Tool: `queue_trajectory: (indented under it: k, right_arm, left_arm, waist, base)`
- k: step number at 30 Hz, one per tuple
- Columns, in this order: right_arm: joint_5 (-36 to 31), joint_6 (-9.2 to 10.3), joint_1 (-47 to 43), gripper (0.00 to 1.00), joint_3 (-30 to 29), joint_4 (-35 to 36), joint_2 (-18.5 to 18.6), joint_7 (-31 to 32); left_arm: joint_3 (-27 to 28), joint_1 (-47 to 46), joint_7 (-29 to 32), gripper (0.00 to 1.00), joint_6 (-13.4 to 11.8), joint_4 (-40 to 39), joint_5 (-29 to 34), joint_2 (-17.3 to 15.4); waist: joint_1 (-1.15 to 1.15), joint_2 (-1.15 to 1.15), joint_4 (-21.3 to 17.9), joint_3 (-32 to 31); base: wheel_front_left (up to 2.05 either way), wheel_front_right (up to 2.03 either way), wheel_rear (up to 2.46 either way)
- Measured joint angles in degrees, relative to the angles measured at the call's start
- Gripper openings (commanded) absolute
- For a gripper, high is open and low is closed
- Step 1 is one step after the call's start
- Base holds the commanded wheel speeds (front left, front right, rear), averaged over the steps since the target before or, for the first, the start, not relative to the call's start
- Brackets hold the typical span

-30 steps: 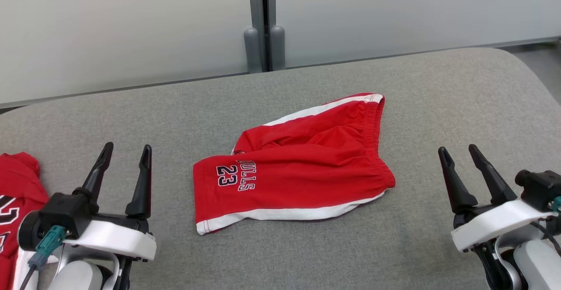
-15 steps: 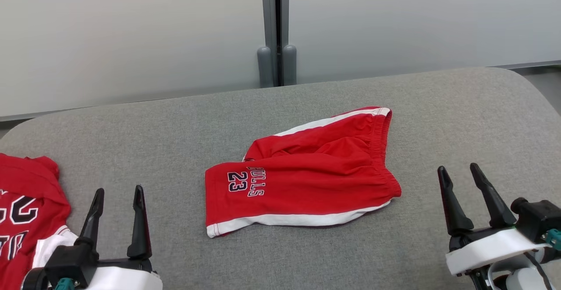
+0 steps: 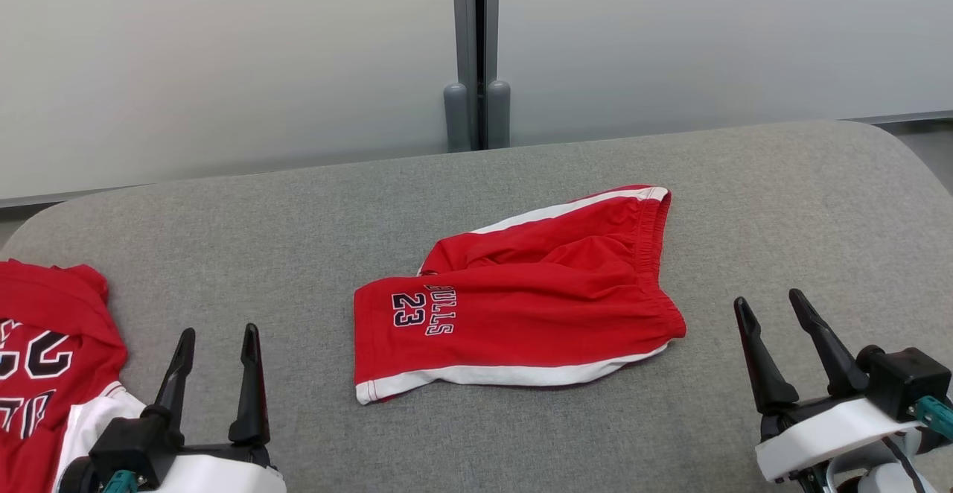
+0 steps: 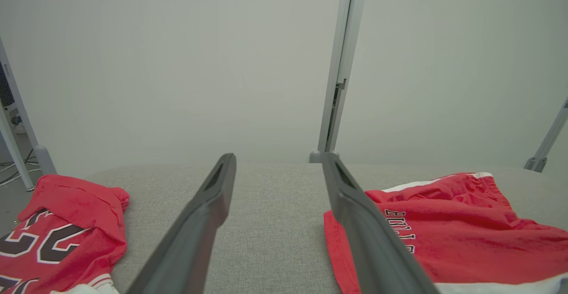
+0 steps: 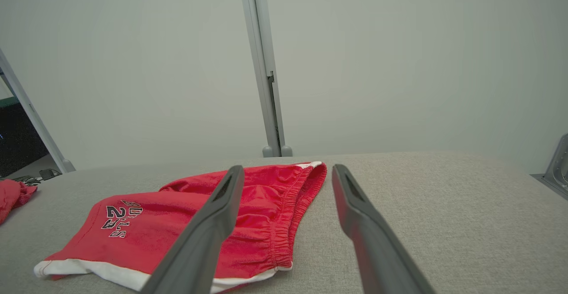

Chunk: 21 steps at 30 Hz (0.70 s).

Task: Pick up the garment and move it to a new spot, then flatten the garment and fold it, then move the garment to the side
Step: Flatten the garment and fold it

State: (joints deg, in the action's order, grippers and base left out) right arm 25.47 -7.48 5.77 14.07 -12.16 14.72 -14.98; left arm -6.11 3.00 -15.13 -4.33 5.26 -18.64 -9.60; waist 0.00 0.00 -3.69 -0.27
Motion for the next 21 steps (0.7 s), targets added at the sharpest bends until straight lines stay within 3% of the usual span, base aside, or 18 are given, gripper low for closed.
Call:
queue_trajectory:
  k: [4, 12, 21]
  right_arm:
    - [0.8, 0.00, 1.0, 1.00, 2.9, -3.5, 2.1, 0.5]
    - [7.9, 0.00, 8.3, 1.00, 13.6, -9.7, 7.5, 9.8]
    - [15.1, 0.00, 17.7, 1.00, 22.6, -16.3, 10.5, 15.2]
  left_arm:
    - [-0.6, 0.0, 0.9, 1.00, 1.3, 1.6, -0.8, 0.7]
    - [-5.3, -0.5, 18.3, 1.00, 4.0, 2.4, -4.5, 0.2]
    - [-9.4, -3.5, 32.3, 1.00, 6.7, 1.3, -6.8, -1.6]
  waist:
    - [0.00, 0.00, -0.1, 0.1]
    - [0.00, 0.00, -0.2, 1.6]
    - [0.00, 0.00, 1.4, 5.7]
  base:
    - [0.00, 0.00, 0.00]
    - [0.00, 0.00, 0.00]
    - [0.00, 0.00, 0.00]
